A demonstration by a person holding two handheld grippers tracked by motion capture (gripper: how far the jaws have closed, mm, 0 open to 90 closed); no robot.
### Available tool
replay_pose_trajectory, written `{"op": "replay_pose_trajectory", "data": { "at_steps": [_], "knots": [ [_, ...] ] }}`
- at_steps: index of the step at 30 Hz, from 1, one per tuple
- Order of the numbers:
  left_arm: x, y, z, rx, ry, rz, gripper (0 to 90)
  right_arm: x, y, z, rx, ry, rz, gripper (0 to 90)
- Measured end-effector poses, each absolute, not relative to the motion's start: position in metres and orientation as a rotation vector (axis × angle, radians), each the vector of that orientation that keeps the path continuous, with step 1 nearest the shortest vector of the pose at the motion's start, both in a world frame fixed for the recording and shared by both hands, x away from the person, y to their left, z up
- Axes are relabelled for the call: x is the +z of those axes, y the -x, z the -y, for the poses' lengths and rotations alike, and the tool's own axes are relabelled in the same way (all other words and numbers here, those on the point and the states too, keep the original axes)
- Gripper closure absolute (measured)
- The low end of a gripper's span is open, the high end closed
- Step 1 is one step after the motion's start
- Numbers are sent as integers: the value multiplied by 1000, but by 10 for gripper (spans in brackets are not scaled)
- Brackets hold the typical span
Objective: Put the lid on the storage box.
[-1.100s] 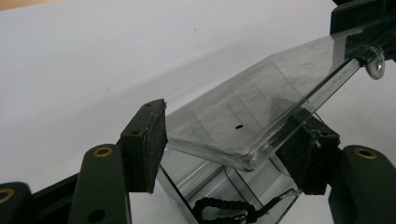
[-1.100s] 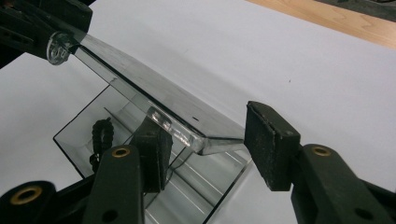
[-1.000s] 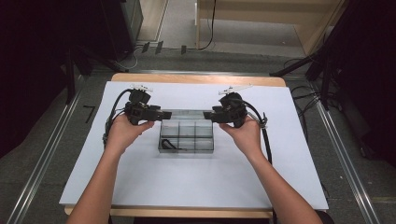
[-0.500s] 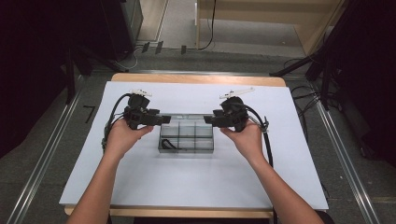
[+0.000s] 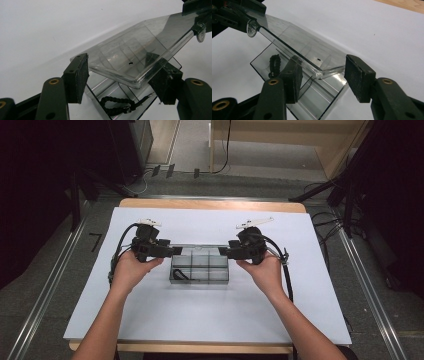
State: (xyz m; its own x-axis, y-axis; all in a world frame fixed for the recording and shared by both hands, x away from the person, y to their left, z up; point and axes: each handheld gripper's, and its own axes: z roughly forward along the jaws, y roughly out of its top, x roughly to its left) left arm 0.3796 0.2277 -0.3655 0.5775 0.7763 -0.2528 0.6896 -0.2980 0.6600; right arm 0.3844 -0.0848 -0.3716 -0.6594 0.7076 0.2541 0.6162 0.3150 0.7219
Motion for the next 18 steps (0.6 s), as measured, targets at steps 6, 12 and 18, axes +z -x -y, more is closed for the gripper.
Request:
{"op": "replay_pose_trajectory", "data": {
  "at_steps": [6, 12, 18],
  "knots": [
    [-368, -377, -228, 147, -2054, -1165, 367, -374, -382, 85, 1268, -1230, -2458, 487],
    [-369, -376, -227, 157, -2056, -1163, 361, -374, -379, 85, 1278, -1237, -2452, 486],
    [-372, -373, -228, 154, -2052, -1166, 361, -376, -376, 85, 1270, -1226, -2459, 481]
  ]
}}
